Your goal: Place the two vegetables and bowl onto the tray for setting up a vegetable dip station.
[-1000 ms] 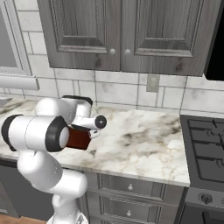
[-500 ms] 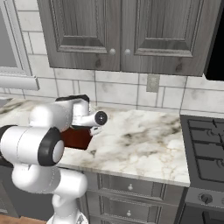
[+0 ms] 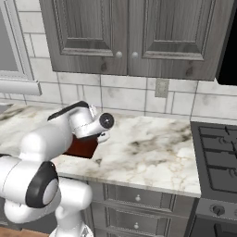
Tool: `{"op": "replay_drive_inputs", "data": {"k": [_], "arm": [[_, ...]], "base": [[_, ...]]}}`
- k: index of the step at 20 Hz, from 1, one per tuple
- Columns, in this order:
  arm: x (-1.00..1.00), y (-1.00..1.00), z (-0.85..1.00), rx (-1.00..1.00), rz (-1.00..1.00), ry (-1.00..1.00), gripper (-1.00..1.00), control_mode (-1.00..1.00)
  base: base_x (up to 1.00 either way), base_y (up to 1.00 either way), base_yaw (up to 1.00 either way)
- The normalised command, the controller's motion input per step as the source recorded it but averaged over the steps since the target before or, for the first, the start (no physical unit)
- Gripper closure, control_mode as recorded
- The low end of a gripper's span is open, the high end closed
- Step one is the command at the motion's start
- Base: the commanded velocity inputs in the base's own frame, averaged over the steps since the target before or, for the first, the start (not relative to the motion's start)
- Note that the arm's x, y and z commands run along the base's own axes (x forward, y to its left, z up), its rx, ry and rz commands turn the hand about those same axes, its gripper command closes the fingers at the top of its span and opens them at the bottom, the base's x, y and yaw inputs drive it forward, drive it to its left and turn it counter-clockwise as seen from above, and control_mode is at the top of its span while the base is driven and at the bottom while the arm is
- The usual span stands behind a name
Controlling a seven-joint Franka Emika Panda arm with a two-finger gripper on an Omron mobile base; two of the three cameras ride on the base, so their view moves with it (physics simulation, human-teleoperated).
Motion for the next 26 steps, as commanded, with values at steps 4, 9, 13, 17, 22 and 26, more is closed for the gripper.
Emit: {"op": "replay_drive_inputs", "data": {"k": [4,9,13,17,22,26], "arm": [[-0.27,-0.1,0.37,-0.14,0.0,0.1,-1.0,-1.0],[-0.23,-0.08,0.41,-0.15,0.03,0.13,-1.0,-1.0],[-0.2,-0.06,0.45,-0.15,0.05,0.16,-1.0,-1.0],[-0.29,-0.08,0.29,-0.16,0.07,0.13,-1.0,-1.0],[-0.32,-0.02,0.27,-0.17,0.11,0.13,-1.0,-1.0],[-0.46,0.0,0.12,-0.16,0.18,0.09,-1.0,-1.0]], "base": [[0.0,0.0,0.0],[0.0,0.0,0.0],[0.0,0.0,0.0],[0.0,0.0,0.0],[0.0,0.0,0.0],[0.0,0.0,0.0]]}}
